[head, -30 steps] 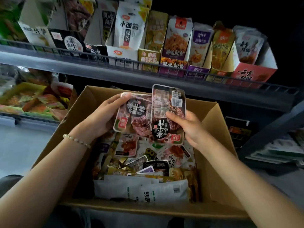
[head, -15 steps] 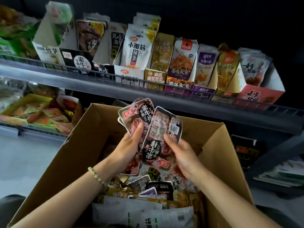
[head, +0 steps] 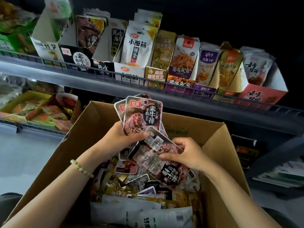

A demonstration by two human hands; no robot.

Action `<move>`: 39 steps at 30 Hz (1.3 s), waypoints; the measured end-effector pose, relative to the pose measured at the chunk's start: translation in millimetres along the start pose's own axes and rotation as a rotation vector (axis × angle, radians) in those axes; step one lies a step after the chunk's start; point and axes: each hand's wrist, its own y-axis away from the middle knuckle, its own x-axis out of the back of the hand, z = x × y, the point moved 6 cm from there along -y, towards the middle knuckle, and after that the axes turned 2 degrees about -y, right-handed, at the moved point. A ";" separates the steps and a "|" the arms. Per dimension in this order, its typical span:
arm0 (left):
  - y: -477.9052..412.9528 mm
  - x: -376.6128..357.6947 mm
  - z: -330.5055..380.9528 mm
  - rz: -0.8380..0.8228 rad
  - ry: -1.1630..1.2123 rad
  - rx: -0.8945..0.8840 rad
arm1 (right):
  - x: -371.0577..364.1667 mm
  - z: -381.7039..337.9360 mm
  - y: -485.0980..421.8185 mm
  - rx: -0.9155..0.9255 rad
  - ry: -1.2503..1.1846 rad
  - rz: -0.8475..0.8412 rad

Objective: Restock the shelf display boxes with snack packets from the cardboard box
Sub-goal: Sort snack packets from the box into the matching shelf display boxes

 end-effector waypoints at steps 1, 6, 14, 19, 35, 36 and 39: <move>0.5 0.2 1.4 0.020 -0.015 -0.033 | 6.0 -0.2 -0.1 0.001 0.002 0.083; 1.8 13.4 -1.3 0.287 0.337 -0.082 | 16.9 11.2 -1.5 -0.111 -0.513 0.310; 1.7 7.1 -18.2 0.394 0.499 0.034 | -34.4 28.2 2.1 -0.331 -1.125 0.137; -2.4 8.6 -17.4 0.365 0.571 0.107 | 13.2 21.1 -3.7 -0.154 -1.170 0.223; 8.2 -24.8 -5.4 0.167 -0.046 -0.267 | -24.2 29.7 -0.1 -0.259 -0.957 0.293; 8.5 -25.5 -7.6 0.160 -0.055 -0.259 | -22.6 30.0 0.3 -0.250 -0.935 0.314; 6.2 -16.7 -13.9 0.231 -0.013 -0.171 | -3.6 30.7 2.6 -0.205 -0.888 0.443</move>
